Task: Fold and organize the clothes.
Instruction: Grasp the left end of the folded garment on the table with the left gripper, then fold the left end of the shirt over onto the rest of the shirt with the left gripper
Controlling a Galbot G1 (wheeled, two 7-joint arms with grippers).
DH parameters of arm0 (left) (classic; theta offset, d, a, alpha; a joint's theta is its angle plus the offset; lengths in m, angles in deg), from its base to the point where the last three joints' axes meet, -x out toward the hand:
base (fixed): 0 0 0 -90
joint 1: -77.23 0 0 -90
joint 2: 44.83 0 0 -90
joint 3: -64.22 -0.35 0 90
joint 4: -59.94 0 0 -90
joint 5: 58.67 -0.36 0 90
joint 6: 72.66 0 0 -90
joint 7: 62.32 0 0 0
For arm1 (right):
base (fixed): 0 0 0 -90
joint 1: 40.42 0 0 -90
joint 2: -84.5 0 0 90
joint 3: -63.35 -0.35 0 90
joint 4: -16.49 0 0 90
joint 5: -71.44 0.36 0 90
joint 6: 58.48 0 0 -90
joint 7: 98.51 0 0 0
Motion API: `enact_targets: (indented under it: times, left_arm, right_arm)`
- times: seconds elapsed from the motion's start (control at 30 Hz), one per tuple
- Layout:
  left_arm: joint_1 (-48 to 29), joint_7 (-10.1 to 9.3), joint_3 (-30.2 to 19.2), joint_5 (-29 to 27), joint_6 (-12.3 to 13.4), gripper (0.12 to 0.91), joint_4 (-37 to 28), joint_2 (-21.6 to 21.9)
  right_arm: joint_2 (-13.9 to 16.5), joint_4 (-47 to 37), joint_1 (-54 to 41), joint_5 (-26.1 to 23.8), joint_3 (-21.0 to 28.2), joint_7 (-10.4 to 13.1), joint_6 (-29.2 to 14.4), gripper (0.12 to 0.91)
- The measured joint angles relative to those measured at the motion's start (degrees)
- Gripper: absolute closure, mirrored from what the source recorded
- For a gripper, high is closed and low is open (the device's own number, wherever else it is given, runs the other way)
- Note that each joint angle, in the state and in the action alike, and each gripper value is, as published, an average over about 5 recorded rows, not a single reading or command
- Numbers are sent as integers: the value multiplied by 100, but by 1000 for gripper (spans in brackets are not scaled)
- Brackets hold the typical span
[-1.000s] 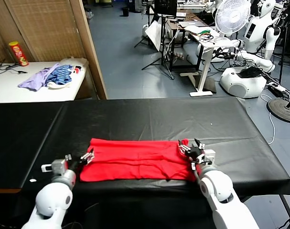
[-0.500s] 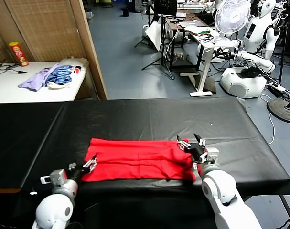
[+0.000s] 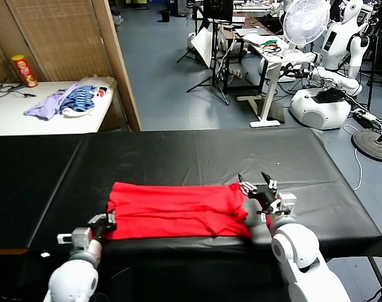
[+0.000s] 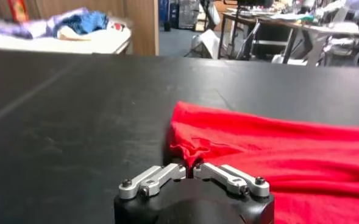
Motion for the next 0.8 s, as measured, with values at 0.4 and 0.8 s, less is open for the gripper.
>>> enact_targets:
  times: [0.4, 0.8]
  left_arm:
    - [95, -1, 570, -925, 66, 881, 22, 1010]
    - [-308, -596, -903, 982, -796, 881, 1078, 118]
  right_arm:
    - [-125, 100, 107, -32, 33, 48, 40, 227]
    - [-169, 222, 409, -193, -180, 67, 41, 227]
